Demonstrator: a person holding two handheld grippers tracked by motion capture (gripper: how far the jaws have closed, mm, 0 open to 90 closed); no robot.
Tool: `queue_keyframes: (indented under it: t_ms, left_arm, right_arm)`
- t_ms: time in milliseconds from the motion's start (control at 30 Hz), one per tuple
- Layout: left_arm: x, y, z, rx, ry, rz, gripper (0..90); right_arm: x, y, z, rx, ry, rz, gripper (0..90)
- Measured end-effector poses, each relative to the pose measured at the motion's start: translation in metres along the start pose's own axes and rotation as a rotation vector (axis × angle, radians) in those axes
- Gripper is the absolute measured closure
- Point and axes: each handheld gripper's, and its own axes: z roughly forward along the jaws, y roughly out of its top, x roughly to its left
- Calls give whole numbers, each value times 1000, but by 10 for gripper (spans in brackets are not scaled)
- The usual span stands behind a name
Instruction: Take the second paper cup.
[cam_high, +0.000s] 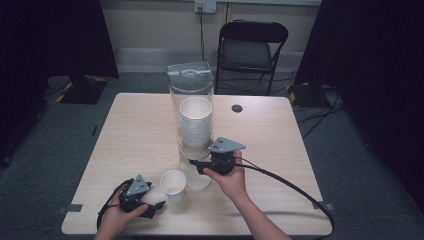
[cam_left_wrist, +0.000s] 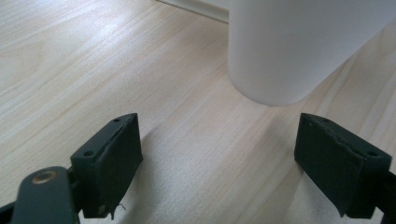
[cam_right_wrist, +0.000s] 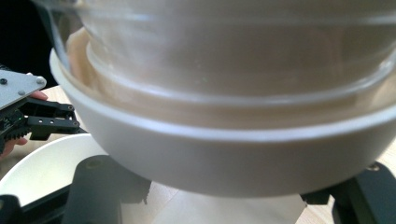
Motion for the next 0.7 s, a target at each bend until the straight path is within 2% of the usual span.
queue_keyframes:
  t_ms: [133,333,700]
  left_arm:
    - [0,0,0,0,2,1,145]
    - [0,0,0,1,2,0,145]
    - [0,0,0,1,2,1,145]
  right_arm:
    - [0,-5,0,-27,11,16,354]
    - [0,-8,1,-42,10,15,357]
    - [-1,-11,0,-45,12,19,360]
